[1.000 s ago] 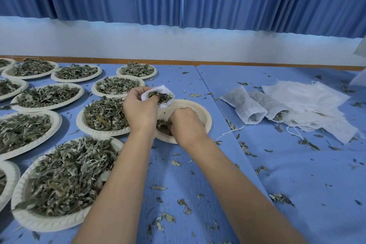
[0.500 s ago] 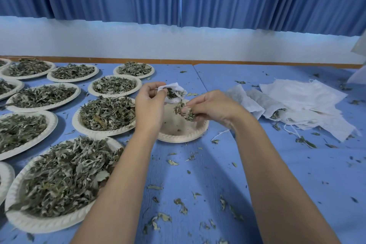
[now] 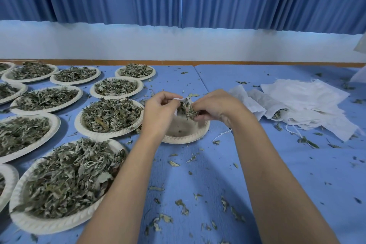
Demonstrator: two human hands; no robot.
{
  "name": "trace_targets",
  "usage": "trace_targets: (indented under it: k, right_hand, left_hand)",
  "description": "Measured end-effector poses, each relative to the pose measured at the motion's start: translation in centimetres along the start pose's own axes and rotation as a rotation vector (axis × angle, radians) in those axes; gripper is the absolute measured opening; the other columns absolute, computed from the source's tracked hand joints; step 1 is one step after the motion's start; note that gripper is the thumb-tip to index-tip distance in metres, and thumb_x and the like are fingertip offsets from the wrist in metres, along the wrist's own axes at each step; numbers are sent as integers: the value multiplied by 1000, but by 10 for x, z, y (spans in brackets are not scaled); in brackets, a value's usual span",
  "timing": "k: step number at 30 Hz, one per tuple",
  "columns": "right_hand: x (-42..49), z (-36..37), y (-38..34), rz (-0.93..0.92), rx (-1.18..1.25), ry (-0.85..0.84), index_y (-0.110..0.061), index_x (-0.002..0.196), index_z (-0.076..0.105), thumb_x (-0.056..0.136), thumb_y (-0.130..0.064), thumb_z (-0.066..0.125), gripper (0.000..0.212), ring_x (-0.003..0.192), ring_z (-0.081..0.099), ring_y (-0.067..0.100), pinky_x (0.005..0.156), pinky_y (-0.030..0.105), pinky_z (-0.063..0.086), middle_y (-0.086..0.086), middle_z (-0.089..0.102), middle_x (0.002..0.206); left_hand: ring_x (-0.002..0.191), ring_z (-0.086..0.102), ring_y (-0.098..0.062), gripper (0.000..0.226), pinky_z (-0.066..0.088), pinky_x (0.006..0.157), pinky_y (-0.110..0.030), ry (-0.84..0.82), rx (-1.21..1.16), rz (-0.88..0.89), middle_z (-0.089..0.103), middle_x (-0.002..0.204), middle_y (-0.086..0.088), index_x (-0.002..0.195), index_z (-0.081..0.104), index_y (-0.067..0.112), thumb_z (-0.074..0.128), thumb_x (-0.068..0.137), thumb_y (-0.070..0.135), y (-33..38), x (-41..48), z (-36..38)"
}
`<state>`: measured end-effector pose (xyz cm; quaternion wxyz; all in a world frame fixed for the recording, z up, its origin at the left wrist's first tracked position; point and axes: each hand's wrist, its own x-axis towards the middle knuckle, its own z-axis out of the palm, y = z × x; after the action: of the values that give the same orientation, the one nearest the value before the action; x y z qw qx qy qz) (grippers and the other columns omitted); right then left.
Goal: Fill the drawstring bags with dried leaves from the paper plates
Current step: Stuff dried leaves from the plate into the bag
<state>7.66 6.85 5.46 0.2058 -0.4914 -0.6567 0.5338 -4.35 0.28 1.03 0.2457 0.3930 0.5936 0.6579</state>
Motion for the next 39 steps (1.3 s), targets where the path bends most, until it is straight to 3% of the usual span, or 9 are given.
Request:
trace_targets:
  k: [6,9,14,17,21,26,30,35,39]
  right_hand:
    - [3,2,0,-54,175,112,18,104,63,77,7,68,29,50,63,9,61,20,57,19,65,79]
    - [5,6,0,-67,201,115,19,104,62,75,8,69,31,50,63,9,56,19,57,24,65,81]
    - [15,23,9,-99,87,242,14,93,67,76,4,62,20,61,64,17,77,33,58,14,63,71]
    - [11,38,15,-239,-134,390,6,68,69,77,-2,58,17,58,42,16,54,25,37,20,49,59]
    - [6,48,17,-411,-323,479,-17,41,30,79,0,53,48,48,16,15,42,25,13,6,24,44]
    - [10,44,16,-391,-332,470,-12,43,42,80,0,54,41,47,25,17,43,26,19,7,37,44]
    - [11,38,17,-293,-221,388,-13,42,41,78,0,54,40,46,30,16,43,24,22,-1,35,38]
    - [13,35,12,-199,-23,251,12,82,66,82,0,56,16,74,62,30,76,42,56,19,64,75]
    - [8,32,3,-158,47,145,15,98,64,84,5,54,20,104,62,41,89,53,52,31,64,107]
  left_hand:
    - [54,48,2,25,39,56,-8,-67,-4,4,51,67,2,81,65,21,56,87,-2,-3,-1,4]
    - [71,57,-17,29,48,75,-29,-88,5,-31,52,72,-4,86,63,22,54,83,-5,-7,-1,6]
    - [86,59,-19,19,45,80,-33,-42,-138,-177,64,87,-7,89,66,19,54,87,4,-10,1,8]
    - [85,59,-20,20,44,71,-27,11,-282,-259,67,85,-4,86,66,14,52,88,1,-11,3,13]
    - [76,53,-23,22,40,71,-34,4,-443,-307,62,80,-9,89,63,7,46,88,-6,-12,2,16]
    - [56,57,-5,33,43,53,-14,-92,-365,-190,64,69,2,99,57,9,47,81,-17,-13,1,13]
    - [62,66,-6,33,49,58,-14,-142,-285,-139,67,80,-2,105,57,9,56,82,-15,-19,0,6]
    - [60,63,-3,32,48,60,-14,-75,-190,-104,64,75,0,96,59,16,56,84,-13,-19,1,7]
    - [54,61,-3,33,43,50,-8,21,-211,-101,61,69,1,88,58,17,54,82,-15,-16,1,8]
